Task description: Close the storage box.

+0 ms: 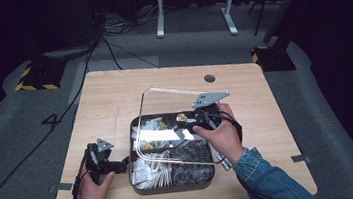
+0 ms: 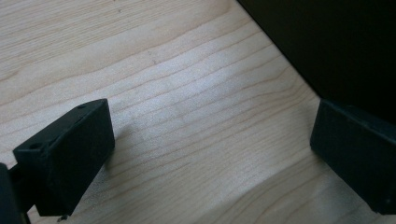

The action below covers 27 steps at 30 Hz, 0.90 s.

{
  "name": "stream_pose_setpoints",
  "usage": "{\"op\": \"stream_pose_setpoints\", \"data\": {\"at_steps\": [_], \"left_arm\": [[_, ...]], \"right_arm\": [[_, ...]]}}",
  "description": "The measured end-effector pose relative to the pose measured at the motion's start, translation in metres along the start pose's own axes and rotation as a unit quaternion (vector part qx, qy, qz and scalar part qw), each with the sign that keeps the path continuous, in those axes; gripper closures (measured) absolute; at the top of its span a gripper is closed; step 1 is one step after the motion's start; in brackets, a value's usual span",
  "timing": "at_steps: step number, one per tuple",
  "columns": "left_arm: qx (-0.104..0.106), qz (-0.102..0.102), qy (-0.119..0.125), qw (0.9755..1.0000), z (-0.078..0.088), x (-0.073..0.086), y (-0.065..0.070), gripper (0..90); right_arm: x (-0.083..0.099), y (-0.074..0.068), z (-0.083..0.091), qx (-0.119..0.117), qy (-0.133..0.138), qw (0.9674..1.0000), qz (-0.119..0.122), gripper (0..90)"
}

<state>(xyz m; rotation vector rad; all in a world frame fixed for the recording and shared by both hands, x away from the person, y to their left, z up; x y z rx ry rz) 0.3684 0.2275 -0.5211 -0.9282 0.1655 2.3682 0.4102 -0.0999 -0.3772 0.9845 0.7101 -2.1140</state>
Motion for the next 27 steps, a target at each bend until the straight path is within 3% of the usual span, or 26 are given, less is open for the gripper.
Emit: {"op": "stream_pose_setpoints", "data": {"at_steps": [7, 27], "left_arm": [[0.001, 0.001, -0.001, 1.0, 0.0, 0.0, 0.0, 0.2], [0.003, 0.001, -0.002, 1.0, 0.0, 0.0, 0.0, 0.3]], "right_arm": [[0.012, -0.016, -0.019, -0.003, -0.017, 0.9996, 0.023, 59.2], [0.04, -0.031, -0.05, 0.004, -0.047, 0.9969, 0.063, 59.1]]}}
Point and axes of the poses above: each handheld gripper's, and its own axes: z roughly backward along the jaws, x roughly out of its underside, y roughly to its right, the point moved 2 cm from there along -z, roughly forward along the jaws, and after that the axes turned 10 degrees about -z, right-handed, at the moved point
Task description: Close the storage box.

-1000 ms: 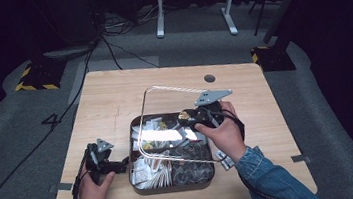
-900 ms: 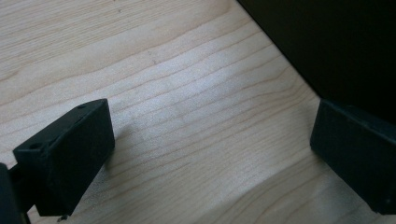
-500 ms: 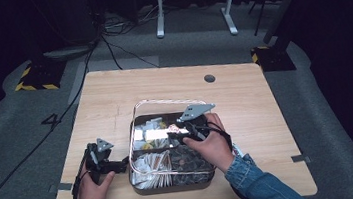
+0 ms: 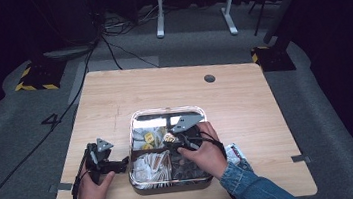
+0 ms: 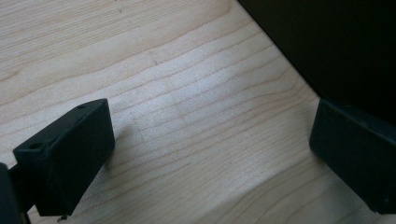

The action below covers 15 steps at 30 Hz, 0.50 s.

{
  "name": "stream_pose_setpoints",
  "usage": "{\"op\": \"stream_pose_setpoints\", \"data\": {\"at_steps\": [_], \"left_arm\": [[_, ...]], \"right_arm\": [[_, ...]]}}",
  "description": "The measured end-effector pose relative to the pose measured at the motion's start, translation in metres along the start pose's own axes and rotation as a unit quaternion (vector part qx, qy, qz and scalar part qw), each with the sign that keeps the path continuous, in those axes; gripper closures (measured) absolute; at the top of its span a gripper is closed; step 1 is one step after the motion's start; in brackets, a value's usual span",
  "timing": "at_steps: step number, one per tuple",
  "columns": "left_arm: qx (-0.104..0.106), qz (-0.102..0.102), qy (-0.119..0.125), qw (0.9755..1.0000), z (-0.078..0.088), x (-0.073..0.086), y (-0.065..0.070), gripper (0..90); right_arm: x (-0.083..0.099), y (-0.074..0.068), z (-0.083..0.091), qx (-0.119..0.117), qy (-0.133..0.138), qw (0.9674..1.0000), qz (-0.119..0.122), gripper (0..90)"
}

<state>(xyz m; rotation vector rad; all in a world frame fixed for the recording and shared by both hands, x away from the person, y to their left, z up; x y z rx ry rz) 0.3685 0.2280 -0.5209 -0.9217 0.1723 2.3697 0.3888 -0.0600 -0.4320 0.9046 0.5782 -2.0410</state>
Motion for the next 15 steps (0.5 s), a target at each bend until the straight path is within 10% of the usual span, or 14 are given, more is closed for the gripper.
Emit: {"op": "stream_pose_setpoints", "data": {"at_steps": [15], "left_arm": [[0.0, 0.0, 0.0, 1.0, 0.0, 0.0, 0.0, 0.3]], "right_arm": [[0.0084, -0.0023, -0.0086, 0.0, -0.012, 0.9999, 0.002, 59.1]]}}
Point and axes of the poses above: each handheld gripper's, and its own axes: z roughly backward along the jaws, x roughly out of its underside, y roughly to its right, the point moved 2 cm from there along -z, roughly forward along the jaws, and after that the axes turned 10 degrees about -z, right-handed, at the moved point
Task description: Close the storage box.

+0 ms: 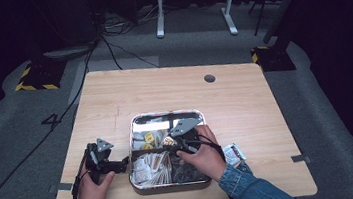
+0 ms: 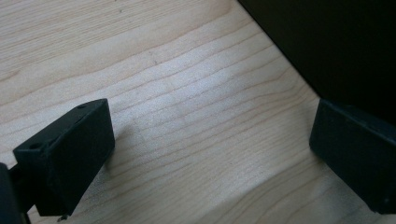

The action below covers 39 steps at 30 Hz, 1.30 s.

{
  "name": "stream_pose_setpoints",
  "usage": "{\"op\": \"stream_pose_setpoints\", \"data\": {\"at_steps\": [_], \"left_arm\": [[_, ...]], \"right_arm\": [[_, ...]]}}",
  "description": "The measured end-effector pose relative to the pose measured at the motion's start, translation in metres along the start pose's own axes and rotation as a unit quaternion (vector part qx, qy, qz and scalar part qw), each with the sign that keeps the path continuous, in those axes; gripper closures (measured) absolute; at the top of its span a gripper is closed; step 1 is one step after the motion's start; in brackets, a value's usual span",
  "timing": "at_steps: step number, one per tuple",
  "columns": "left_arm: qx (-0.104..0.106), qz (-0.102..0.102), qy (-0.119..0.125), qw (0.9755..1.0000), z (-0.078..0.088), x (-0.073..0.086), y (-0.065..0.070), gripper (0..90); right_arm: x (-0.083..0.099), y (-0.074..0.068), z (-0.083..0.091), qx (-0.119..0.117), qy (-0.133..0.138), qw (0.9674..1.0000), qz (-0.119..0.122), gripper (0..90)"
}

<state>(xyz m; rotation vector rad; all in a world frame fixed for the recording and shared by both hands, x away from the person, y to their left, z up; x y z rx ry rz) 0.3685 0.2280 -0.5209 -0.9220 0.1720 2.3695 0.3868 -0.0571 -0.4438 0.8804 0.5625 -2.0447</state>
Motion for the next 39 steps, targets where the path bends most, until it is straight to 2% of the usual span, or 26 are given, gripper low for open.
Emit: {"op": "stream_pose_setpoints", "data": {"at_steps": [9, 20, 23, 29, 39], "left_arm": [[-0.001, 0.0, 0.001, 1.0, -0.0002, 0.0, 0.0002, 0.3], [-0.002, 0.0, 0.001, 1.0, -0.0002, 0.0001, 0.0002, 0.3], [-0.002, 0.001, 0.001, 1.0, -0.0003, 0.0, 0.0002, 0.3], [-0.002, 0.0, 0.001, 1.0, -0.0002, 0.0, 0.0002, 0.3], [-0.002, 0.0, 0.001, 1.0, -0.0002, 0.0, 0.0002, 0.3]], "right_arm": [[0.0049, 0.0026, -0.0046, -0.005, -0.007, 0.9999, -0.011, 59.1], [0.008, 0.0002, -0.0059, 0.003, -0.004, 1.0, -0.005, 59.0], [0.0082, 0.0016, -0.0065, -0.002, -0.004, 0.9999, -0.012, 59.0], [0.0091, 0.0003, -0.0065, 0.004, 0.001, 0.9999, -0.011, 59.0], [0.0083, 0.0018, -0.0069, -0.001, -0.001, 0.9998, -0.018, 58.4]]}}
Point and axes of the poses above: each handheld gripper's, and its own axes: z roughly backward along the jaws, x roughly out of its underside, y roughly to its right, the point moved 2 cm from there along -z, roughly forward along the jaws, and after that the axes turned 10 degrees about -z, right-handed, at the moved point
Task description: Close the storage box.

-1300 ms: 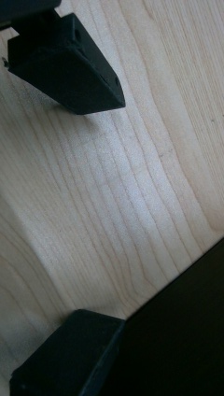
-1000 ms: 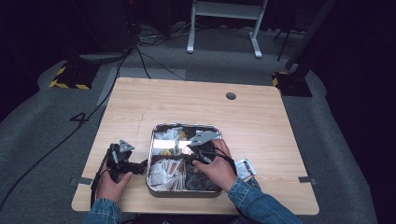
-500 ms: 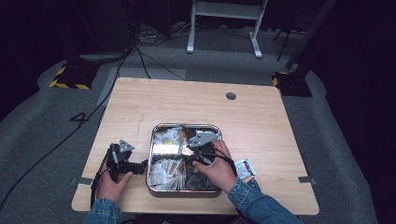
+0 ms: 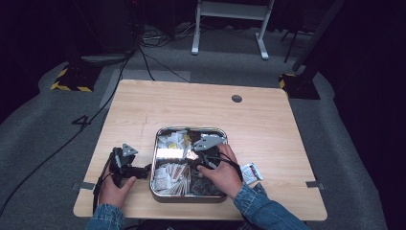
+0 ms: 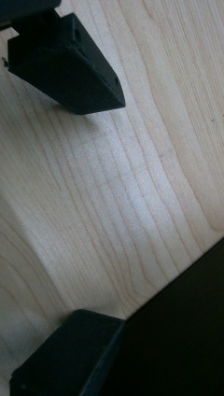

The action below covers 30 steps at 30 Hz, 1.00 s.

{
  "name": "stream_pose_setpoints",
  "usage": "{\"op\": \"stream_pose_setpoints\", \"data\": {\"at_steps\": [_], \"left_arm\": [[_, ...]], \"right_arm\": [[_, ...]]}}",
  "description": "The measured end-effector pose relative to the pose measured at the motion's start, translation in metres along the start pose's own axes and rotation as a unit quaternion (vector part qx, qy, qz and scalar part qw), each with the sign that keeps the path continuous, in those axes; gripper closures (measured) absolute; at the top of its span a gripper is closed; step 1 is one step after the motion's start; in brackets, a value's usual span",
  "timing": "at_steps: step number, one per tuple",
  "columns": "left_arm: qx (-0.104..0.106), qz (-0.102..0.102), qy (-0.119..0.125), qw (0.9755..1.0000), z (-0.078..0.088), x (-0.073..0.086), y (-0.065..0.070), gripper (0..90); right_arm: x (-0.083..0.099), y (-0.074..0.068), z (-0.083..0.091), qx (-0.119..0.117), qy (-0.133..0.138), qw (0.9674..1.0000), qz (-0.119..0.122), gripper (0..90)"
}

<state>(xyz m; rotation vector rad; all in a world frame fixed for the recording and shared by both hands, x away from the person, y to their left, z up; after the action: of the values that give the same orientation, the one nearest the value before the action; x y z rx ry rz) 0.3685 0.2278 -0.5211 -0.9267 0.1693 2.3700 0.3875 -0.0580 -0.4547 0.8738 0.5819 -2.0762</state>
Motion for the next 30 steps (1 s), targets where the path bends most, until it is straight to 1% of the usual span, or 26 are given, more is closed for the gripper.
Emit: {"op": "stream_pose_setpoints", "data": {"at_steps": [1, 2, 3, 4, 8, 11, 13, 18, 19, 20, 21, 22, 24, 25, 26, 28, 29, 30], "left_arm": [[0.0, 0.0, 0.0, 1.0, 0.0, 0.0, 0.0, 0.3], [0.0, 0.0, 0.0, 1.0, 0.0, 0.0, 0.0, 0.3], [0.0, 0.0, 0.0, 1.0, 0.0, 0.0, 0.0, 0.3], [0.0, 0.0, 0.0, 1.0, 0.0, 0.0, 0.0, 0.3], [0.001, 0.0, 0.0, 1.0, 0.0, 0.0, 0.0, 0.3], [0.001, 0.0, 0.001, 1.0, 0.0, 0.001, 0.0, 0.3], [0.001, 0.0, 0.001, 1.0, 0.0, 0.001, 0.0, 0.3], [-0.001, 0.001, 0.001, 1.0, 0.001, 0.002, -0.001, 0.3], [-0.001, 0.001, 0.001, 1.0, 0.001, 0.002, -0.001, 0.3], [-0.001, 0.002, -0.001, 1.0, 0.003, 0.004, -0.001, 0.3], [-0.001, 0.002, -0.001, 1.0, 0.003, 0.004, -0.001, 0.3], [-0.002, 0.003, 0.0, 1.0, 0.005, 0.006, -0.002, 0.3], [-0.002, 0.005, 0.001, 1.0, 0.006, 0.007, -0.002, 0.3], [-0.002, 0.005, 0.001, 1.0, 0.006, 0.007, -0.002, 0.3], [-0.002, 0.005, 0.001, 1.0, 0.006, 0.007, -0.002, 0.3], [-0.002, 0.005, 0.001, 1.0, 0.006, 0.007, -0.002, 0.3], [-0.002, 0.005, 0.001, 1.0, 0.006, 0.007, -0.002, 0.3], [-0.002, 0.005, 0.001, 1.0, 0.006, 0.007, -0.002, 0.3]], "right_arm": [[0.0, 0.0, 0.0, 0.0, 0.0, 1.0, 0.0, 58.4], [-0.001, 0.0, 0.001, -0.002, 0.008, 1.0, -0.001, 53.2], [-0.001, 0.0, 0.001, -0.002, 0.008, 1.0, -0.001, 53.2], [-0.002, 0.001, 0.002, -0.008, 0.015, 0.9998, -0.006, 50.0], [-0.007, 0.002, 0.008, -0.016, 0.026, 0.9995, -0.009, 46.8], [-0.01, 0.002, 0.012, -0.019, 0.033, 0.9992, -0.011, 46.0], [-0.016, 0.004, 0.019, -0.027, 0.043, 0.9986, -0.014, 45.1], [-0.021, 0.011, 0.033, -0.032, 0.057, 0.9977, -0.021, 44.2], [-0.021, 0.011, 0.033, -0.032, 0.057, 0.9977, -0.021, 44.2], [-0.022, 0.014, 0.04, -0.032, 0.062, 0.9973, -0.025, 43.6], [-0.022, 0.014, 0.04, -0.032, 0.062, 0.9973, -0.025, 43.6], [-0.022, 0.019, 0.048, -0.027, 0.067, 0.997, -0.027, 43.4], [-0.021, 0.025, 0.055, -0.025, 0.072, 0.9966, -0.032, 43.1], [-0.021, 0.025, 0.055, -0.025, 0.072, 0.9966, -0.032, 43.1], [-0.02, 0.031, 0.063, -0.023, 0.077, 0.996, -0.038, 43.0], [-0.019, 0.036, 0.07, -0.02, 0.083, 0.9954, -0.045, 42.8], [-0.019, 0.036, 0.07, -0.02, 0.083, 0.9954, -0.045, 42.8], [-0.017, 0.041, 0.077, -0.017, 0.086, 0.9949, -0.049, 42.3]]}}
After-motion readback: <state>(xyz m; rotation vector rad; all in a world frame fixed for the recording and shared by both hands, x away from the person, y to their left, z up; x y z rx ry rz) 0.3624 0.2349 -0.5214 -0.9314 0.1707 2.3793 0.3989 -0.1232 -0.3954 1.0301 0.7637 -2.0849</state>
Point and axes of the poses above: each handheld gripper's, and its own axes: z roughly backward along the jaws, x roughly out of its underside, y roughly to its right, the point moved 2 cm from there along -z, roughly forward along the jaws, and after that the axes turned 10 degrees about -z, right-handed, at the moved point
